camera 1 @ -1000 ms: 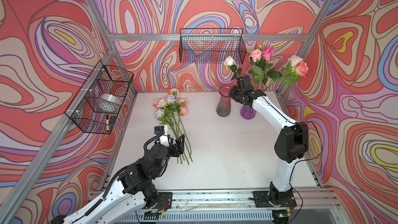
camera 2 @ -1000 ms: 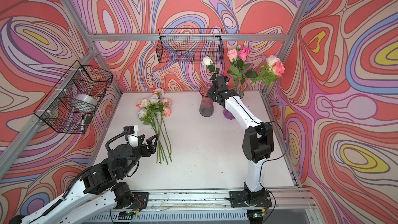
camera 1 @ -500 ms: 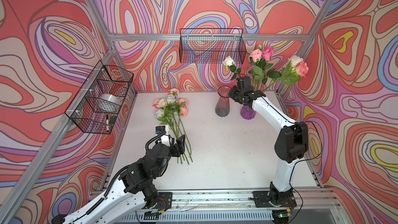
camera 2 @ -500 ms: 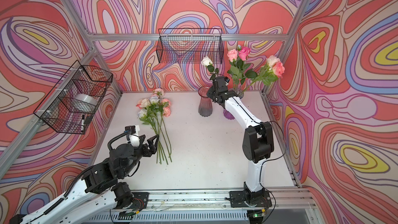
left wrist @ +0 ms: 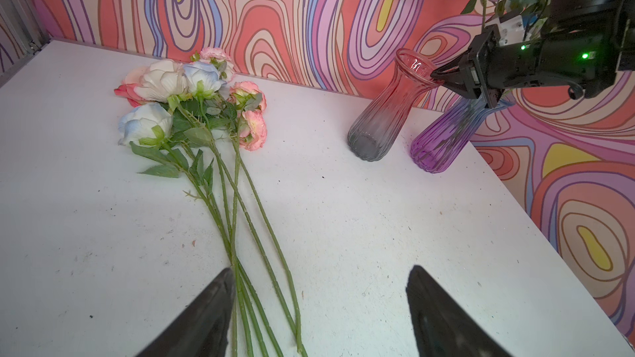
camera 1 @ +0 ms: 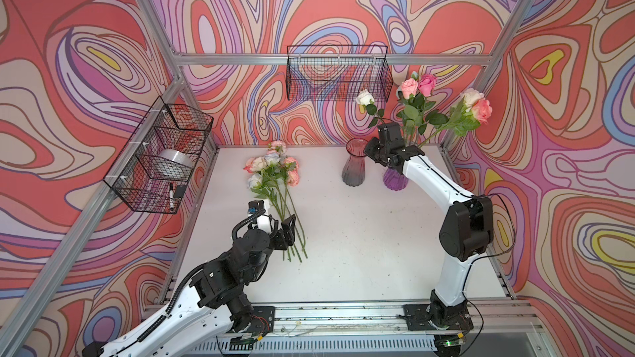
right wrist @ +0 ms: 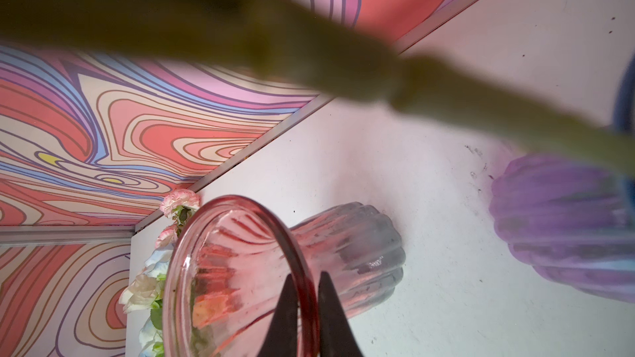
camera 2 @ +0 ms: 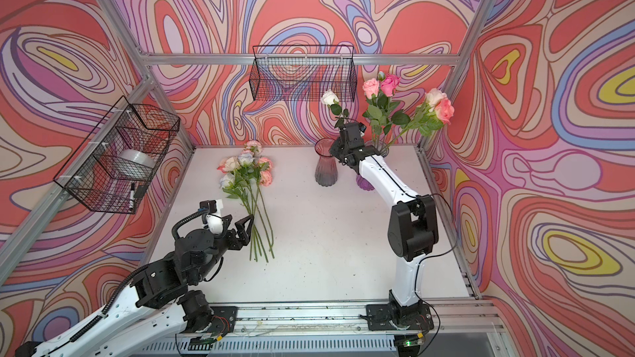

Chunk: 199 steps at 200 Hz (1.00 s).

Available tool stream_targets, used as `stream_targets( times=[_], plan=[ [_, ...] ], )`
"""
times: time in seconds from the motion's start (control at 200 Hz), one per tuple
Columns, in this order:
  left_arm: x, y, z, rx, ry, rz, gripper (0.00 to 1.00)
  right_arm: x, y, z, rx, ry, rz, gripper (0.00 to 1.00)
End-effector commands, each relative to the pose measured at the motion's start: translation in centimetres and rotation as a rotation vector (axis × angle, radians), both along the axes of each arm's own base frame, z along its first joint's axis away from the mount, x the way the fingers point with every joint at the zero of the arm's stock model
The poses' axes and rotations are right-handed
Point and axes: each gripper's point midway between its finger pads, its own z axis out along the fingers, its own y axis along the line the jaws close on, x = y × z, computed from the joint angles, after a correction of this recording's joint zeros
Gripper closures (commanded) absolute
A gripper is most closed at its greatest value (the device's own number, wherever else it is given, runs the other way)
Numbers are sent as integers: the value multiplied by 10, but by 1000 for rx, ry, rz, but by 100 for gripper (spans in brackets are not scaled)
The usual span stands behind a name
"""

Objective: Arrange the flowers into the vase

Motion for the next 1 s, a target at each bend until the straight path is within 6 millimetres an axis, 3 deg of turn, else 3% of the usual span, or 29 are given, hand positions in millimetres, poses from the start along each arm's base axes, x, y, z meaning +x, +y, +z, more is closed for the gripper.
stream_targets(
  times=[0.0, 0.19, 0.451, 0.481, 0.991],
  plan=[
    [0, 2, 4, -8, -12, 8, 21, -17, 8, 2, 10, 28, 56, 100],
    [2, 0, 4, -8, -9, 6, 21, -26, 14, 18, 16, 0, 90, 100],
    [3, -4, 6, -4, -3, -7, 21, -43, 22, 22, 27, 12, 142, 100],
    [3, -3, 7, -4, -5, -6, 21, -50, 22, 35, 36, -11, 150, 100],
    [3, -8, 8, -9, -1, -23, 21, -86, 37, 39, 47, 16, 241, 100]
  ],
)
